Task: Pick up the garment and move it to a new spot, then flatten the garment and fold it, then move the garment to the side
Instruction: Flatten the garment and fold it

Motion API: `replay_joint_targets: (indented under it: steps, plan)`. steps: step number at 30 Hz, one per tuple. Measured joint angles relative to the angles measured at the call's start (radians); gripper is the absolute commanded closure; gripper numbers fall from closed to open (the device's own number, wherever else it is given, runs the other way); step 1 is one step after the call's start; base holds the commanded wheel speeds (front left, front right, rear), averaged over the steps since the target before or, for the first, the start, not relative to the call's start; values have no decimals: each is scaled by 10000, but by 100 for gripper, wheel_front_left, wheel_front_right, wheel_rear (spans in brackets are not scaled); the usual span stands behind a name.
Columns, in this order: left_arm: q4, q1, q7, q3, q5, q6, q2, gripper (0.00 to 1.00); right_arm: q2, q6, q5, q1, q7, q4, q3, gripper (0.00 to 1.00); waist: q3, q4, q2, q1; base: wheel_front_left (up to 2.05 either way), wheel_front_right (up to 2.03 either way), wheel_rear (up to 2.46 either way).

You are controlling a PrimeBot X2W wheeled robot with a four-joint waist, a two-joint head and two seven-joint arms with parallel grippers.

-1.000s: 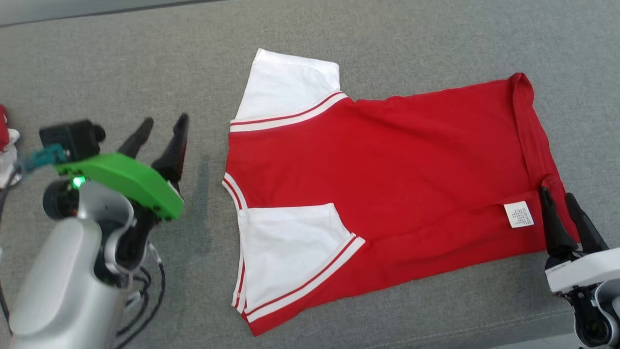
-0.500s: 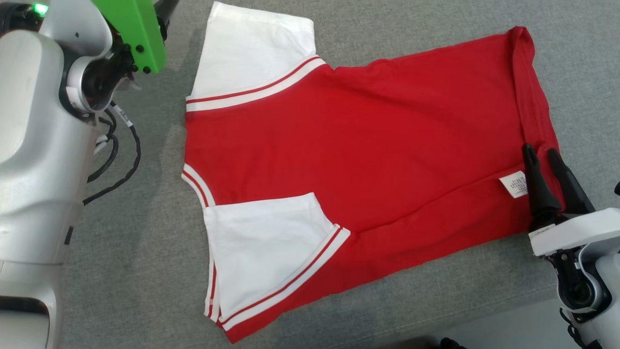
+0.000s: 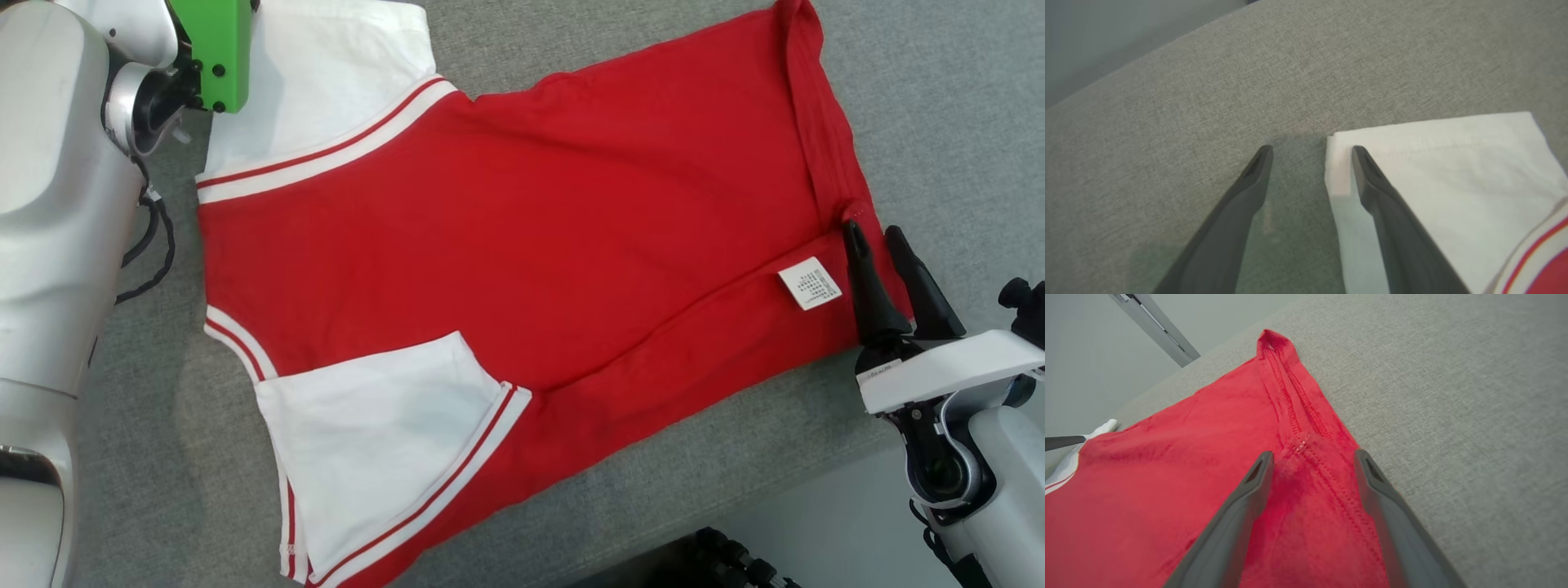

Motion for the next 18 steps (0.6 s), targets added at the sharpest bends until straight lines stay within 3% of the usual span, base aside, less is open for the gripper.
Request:
replay_joint_targets:
  steps: [5,6,8,9,18]
  plan:
    - [384,-210,-4,-146,102,-119,2,0,86,0,0,-7,0,52,6,0,112,-214,0,0,0,0,0]
    - [451,-255,4,-184,127,-125,6,21,100,0,0,-12,0,58,6,0,122,-238,0,-1,0,0,0]
    - [571,-300,46,-213,123,-178,6,90,115,-2,0,-30,0,67,8,0,124,-265,0,-1,0,0,0]
    - [621,-309,58,-224,107,-205,0,100,109,0,0,-51,0,69,10,0,116,-266,0,-1,0,0,0]
    - [744,-281,-232,-249,-347,-393,-198,100,-568,0,48,-752,0,107,339,0,-133,-130,0,-1,0,0,0]
